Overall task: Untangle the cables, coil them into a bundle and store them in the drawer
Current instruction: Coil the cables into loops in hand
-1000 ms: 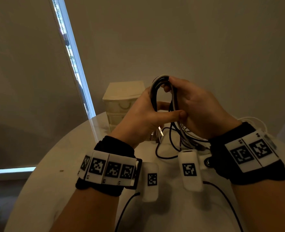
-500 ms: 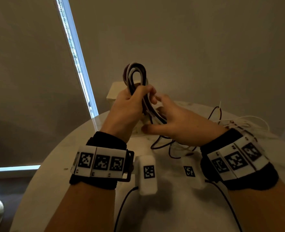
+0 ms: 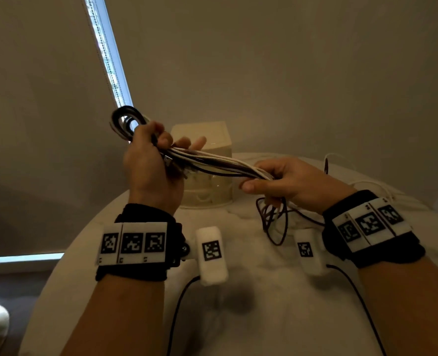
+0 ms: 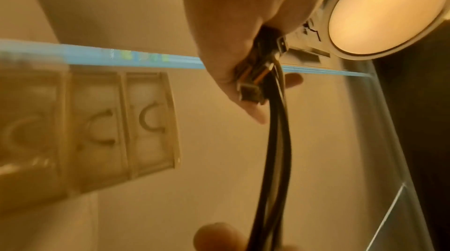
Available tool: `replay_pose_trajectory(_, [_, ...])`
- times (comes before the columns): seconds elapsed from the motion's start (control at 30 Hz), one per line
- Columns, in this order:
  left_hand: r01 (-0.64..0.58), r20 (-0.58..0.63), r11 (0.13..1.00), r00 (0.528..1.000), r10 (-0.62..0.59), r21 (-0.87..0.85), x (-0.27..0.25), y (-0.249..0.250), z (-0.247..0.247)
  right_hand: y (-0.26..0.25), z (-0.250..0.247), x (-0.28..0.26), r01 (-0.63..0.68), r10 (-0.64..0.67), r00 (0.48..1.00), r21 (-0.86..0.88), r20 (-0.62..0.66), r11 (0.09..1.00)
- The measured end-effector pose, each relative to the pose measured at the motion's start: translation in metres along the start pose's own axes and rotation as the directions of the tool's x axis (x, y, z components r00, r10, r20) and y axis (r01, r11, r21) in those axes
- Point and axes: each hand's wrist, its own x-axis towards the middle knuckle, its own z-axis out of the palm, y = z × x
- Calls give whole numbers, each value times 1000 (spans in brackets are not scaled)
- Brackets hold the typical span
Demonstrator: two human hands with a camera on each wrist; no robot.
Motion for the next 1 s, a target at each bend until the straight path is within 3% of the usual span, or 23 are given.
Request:
replay_pose_trajectory(0.1, [143,111,987,984,-135,-67,-4,-9,4,1,-7,-4,-24,32,998,136,-56,990])
replay_pose_trajectory(0.17, [234,206,968,946,-249,94,-9,-14,9,0,-15,-6,-79,92,985,92,-149,993])
replay_pose_trajectory(0.23, [244,281,895,890,-360,374,-14,-21,10,-4,-22,-5,-79,64,959,-44,-275,996])
replay_pose_trajectory(0.33, [53,403,710,793,-458,703,-23,-28,12,-14,-25,-4,-7,-45,920,-133,-388,991])
replay_pose_trajectory(0.5, [-112,472,599,734,-488,793,-32,-33,19,-25,-25,-6,3,-178,821,-309,-542,951])
replay_pose_trajectory(0.6, [-178,502,540,673,-543,823,-38,-39,24,-25,-22,-5,-10,-182,812,-325,-555,946])
replay_pose_trajectory(0.77, [-260,463,437,757,-461,861,-39,-51,29,-27,-24,-4,-16,-121,843,-249,-524,968])
replay_pose_trajectory(0.87, [-255,443,456,817,-370,853,-36,-53,26,-27,-21,-4,10,-75,901,-151,-427,988])
replay_pose_trajectory(1.0, [-330,475,419,824,-310,846,-32,-46,22,-26,-18,-5,48,-97,932,-147,-348,988])
